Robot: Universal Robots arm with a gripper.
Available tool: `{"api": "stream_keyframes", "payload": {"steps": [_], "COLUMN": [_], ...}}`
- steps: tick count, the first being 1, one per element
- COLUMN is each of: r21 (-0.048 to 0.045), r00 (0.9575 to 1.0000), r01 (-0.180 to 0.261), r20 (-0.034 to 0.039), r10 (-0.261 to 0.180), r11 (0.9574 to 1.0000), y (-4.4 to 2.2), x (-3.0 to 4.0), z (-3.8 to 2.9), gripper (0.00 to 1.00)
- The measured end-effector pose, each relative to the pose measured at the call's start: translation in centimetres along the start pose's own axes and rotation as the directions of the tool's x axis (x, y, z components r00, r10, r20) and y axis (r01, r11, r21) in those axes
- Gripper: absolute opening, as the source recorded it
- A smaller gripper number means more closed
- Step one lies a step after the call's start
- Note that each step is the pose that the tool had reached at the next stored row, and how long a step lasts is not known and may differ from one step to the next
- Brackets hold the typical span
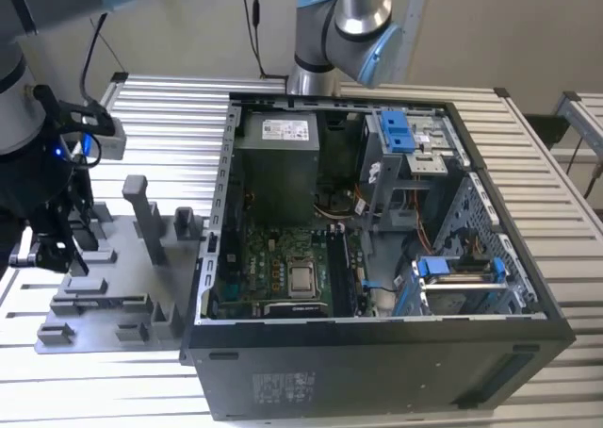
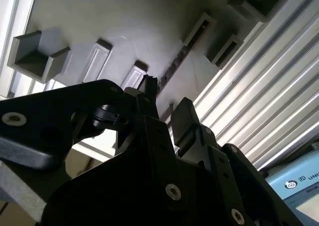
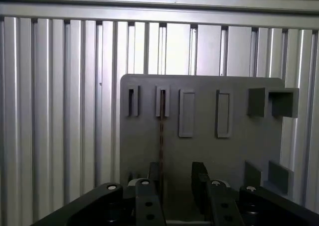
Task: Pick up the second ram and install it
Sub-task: 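Pick up the second ram and move it above second insertion slot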
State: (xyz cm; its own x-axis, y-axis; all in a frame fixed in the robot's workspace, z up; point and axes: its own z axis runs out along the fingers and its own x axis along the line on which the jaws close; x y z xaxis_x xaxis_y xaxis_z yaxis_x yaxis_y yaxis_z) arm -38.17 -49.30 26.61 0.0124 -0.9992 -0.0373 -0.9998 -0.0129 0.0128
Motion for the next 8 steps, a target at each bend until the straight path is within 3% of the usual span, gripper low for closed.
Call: {"api": "stream_keyframes", "payload": {"steps": [8], "r21": [-0.0001], "r00": [1.0], "r01": [0.0], "r20": [0.0], "r10": [0.0], "r11": [1.0], "y": [0.08], "x": [0.24], "z": [1.0], "gripper": [0.4]}}
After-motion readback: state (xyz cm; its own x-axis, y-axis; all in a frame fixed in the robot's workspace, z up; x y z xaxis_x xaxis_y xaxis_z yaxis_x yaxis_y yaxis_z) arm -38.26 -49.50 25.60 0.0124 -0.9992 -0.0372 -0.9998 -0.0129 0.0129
